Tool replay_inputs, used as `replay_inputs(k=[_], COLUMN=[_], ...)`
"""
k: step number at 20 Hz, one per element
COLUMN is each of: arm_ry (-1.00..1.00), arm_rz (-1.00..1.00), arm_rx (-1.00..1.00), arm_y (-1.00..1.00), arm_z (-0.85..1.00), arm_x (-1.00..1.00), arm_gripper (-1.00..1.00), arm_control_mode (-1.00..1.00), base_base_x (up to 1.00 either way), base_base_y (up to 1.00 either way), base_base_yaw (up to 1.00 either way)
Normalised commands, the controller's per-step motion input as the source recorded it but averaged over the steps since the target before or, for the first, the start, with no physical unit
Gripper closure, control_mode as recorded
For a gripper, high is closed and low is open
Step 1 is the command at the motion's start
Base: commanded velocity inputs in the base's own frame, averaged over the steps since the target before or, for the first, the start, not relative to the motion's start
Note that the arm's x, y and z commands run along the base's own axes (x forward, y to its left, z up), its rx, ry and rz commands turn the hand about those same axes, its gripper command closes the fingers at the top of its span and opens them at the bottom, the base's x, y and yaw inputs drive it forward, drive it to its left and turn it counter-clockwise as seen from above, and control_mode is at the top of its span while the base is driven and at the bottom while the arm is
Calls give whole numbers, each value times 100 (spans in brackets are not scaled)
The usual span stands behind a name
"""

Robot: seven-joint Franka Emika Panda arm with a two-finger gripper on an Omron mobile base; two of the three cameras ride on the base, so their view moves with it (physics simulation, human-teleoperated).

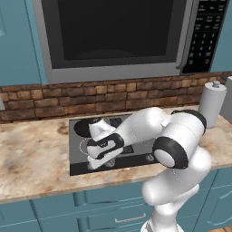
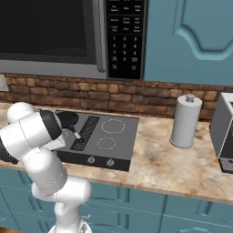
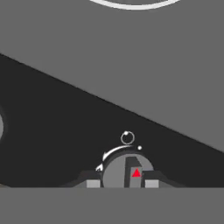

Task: Turn on the rear left burner of the stove.

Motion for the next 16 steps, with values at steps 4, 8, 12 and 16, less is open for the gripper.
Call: replay_inputs(k=[4,8,12,16], arm_ry=[-5,-5,-2,0], arm_rz=[74,72,68,61], arm_rx=[5,8,8,7], arm_y=[0,0,-2,-3], arm_z=[-14,-9,-11,-10], arm_x=[0,0,0,0], arm_gripper=[100,100,100,100], arm_control_mode=[-100,-100,-100,-100], base_base_x=[0,0,0,0], base_base_y=[0,0,0,0], base_base_yaw=[0,0,0,0])
